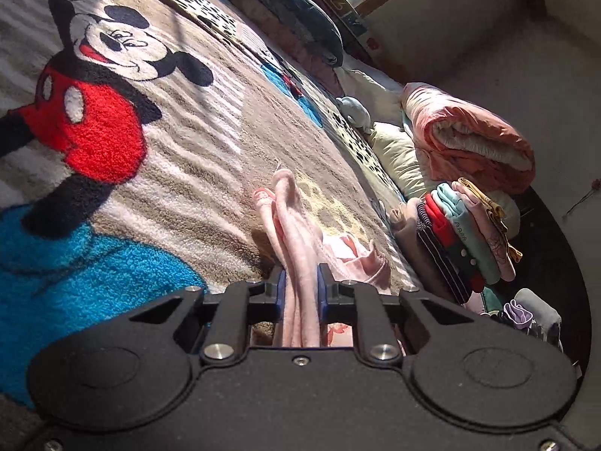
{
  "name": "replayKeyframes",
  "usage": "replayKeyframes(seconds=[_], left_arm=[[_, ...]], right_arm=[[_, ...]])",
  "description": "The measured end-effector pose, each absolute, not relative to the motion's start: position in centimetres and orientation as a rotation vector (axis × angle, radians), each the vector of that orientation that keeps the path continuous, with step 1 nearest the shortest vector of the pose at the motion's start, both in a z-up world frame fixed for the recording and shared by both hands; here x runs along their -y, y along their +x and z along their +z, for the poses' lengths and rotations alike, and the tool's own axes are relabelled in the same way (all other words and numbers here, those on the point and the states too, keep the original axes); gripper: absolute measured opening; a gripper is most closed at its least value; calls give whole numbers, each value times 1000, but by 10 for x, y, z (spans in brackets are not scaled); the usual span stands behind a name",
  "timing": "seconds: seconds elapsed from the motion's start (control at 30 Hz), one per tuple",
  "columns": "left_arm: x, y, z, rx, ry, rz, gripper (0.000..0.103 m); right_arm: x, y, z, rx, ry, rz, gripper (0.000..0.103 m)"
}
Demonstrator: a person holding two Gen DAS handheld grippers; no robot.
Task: Fold clothes
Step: 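Lift the folded garment with both grippers toward the clothes stack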
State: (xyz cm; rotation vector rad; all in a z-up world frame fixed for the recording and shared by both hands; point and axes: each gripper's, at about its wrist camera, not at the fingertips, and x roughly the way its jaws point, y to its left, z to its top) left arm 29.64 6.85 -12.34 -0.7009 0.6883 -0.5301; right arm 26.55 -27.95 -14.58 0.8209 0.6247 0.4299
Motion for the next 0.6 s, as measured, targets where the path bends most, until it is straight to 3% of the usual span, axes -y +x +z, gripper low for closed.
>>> replayKeyframes(seconds=[0.3, 0.6], left_arm=[[-39, 261, -67, -589, -726, -633, 14], [53, 283, 17, -527, -707, -831, 14]], right_arm=[[320, 206, -75, -443, 795, 436, 15], [419, 179, 12, -257, 770, 375, 15]])
